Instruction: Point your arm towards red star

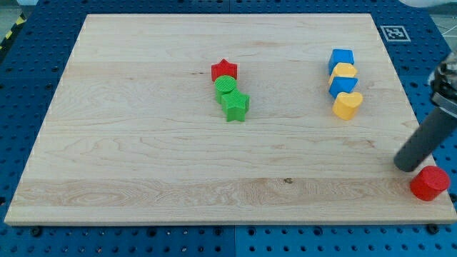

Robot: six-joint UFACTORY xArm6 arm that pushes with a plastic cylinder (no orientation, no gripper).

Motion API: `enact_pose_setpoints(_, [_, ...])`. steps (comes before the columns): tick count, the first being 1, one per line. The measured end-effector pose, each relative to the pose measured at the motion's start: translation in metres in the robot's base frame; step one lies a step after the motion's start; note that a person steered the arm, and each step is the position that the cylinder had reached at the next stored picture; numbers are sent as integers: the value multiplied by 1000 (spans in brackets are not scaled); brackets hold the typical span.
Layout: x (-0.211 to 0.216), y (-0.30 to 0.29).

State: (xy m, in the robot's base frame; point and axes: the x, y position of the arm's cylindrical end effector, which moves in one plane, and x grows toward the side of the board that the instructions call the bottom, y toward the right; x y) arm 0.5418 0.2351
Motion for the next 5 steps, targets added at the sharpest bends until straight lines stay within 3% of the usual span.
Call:
enact_pose_setpoints(3, [-61,-251])
enact_pose_setpoints(4, [-106,-313])
enact_pose_setpoints(5, [-159,-323])
